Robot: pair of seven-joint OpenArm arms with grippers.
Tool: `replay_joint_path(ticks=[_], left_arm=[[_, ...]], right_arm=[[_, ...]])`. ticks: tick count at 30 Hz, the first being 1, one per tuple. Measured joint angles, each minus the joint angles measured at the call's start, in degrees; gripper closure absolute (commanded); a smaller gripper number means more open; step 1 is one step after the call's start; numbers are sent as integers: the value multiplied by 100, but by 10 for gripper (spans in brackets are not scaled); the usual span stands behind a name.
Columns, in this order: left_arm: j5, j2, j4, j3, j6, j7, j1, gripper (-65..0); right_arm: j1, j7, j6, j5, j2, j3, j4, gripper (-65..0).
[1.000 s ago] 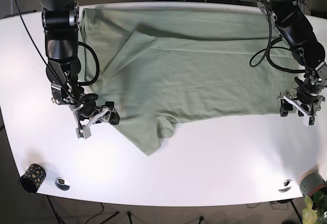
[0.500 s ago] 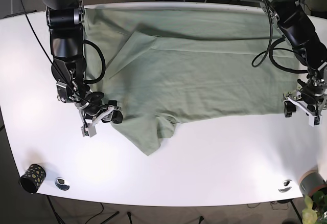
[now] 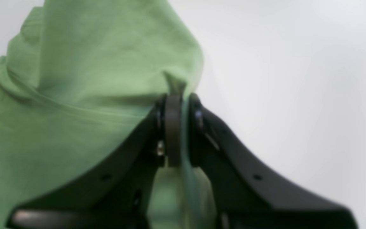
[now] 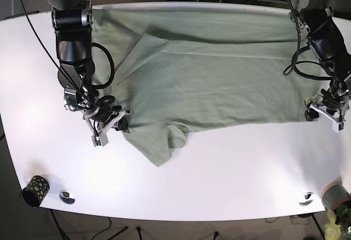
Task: Fold the T-shirt properly
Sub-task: 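Grasp the shirt's hem corners with both grippers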
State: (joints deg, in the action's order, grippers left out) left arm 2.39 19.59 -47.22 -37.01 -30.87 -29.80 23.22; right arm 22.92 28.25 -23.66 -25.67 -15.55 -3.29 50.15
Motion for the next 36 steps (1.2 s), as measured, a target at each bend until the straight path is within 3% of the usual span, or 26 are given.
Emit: replay_joint_path(ticks=[8, 13, 17, 24, 32, 36], left_arm=[[15, 24, 398, 92, -4, 70, 160, -468], [7, 15, 466, 424, -363, 76, 219, -358], [-9, -13, 472, 424, -391, 92, 219, -251], [-4, -9, 476, 424, -393, 72, 212, 0], [11, -127, -422, 402, -444, -4, 17, -10], [-216, -249, -1049, 448, -433, 107, -144, -10]], right_arm=[[0, 0, -46, 0, 4, 11, -2, -30], [0, 2, -46, 0, 17, 24, -2, -30], [-2, 2, -48, 0, 15, 24, -2, -30], [-2, 2, -46, 0, 15, 24, 0, -30], [-83, 221, -42, 103, 13, 17, 529, -29], [-79, 243, -42, 87, -4, 17, 730, -29]])
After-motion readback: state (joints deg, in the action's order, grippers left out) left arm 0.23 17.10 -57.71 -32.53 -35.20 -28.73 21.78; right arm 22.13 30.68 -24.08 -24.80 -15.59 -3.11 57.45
